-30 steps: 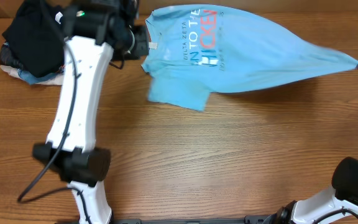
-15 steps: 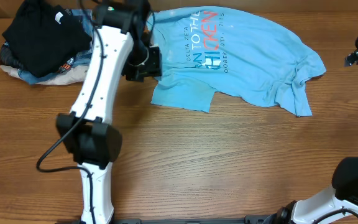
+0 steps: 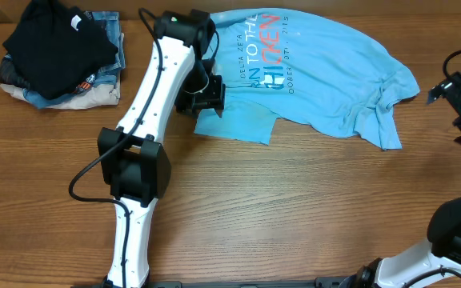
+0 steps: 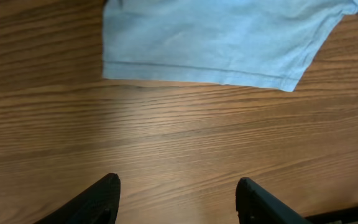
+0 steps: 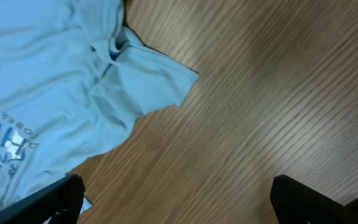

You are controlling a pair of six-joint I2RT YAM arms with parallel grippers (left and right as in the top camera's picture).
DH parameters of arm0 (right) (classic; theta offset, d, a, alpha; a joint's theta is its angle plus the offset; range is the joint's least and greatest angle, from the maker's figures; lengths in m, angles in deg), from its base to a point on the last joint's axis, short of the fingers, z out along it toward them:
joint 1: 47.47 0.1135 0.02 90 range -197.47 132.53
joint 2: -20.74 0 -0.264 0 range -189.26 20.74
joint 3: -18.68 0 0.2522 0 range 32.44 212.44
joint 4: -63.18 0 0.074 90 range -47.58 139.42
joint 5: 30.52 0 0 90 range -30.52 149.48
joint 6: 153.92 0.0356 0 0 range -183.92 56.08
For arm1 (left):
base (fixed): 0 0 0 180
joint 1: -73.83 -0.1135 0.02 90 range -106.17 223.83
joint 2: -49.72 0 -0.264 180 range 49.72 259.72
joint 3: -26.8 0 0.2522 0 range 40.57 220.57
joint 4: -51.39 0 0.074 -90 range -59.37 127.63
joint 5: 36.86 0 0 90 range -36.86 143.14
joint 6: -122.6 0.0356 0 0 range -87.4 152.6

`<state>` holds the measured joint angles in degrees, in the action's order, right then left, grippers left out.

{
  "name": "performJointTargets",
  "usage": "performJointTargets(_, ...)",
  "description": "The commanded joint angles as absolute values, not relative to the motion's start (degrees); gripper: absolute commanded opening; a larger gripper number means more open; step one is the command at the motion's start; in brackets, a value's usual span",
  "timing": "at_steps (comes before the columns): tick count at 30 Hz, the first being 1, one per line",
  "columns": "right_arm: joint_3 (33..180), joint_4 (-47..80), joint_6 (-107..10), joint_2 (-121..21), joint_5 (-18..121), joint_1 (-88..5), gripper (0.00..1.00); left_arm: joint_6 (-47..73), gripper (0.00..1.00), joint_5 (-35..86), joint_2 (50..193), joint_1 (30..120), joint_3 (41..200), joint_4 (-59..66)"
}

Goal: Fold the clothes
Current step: 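Grasp the T-shirt's front-left hem corner with the left gripper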

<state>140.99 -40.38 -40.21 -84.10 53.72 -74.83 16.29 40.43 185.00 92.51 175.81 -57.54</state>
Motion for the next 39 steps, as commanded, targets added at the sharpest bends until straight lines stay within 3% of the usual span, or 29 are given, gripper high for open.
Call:
performJointTargets(1,138.3,-39.3,-40.6,-83.3,53.0,-73.5,1.0,17.4,0.63,39.6,185.4,94.7,174.0,-56.3)
performJointTargets(15,133.3,-34.8,-40.6,-83.3,53.0,-69.8,0.99,17.2,0.54,40.3,185.4,95.6,158.6,-42.1)
performJointTargets(19,133.3,-34.8,-40.6,-83.3,53.0,-69.4,0.99,17.1,0.6,43.8,185.4,94.9,156.7,-38.3)
performJointTargets(25,133.2,-34.8,-40.6,-83.3,53.0,-69.3,0.99,13.7,0.61,50.6,185.5,94.3,156.6,-34.8)
performJointTargets(39,130.2,-33.3,-40.6,-83.4,53.0,-69.3,1.0,13.1,0.68,51.4,185.5,92.7,150.5,-29.3)
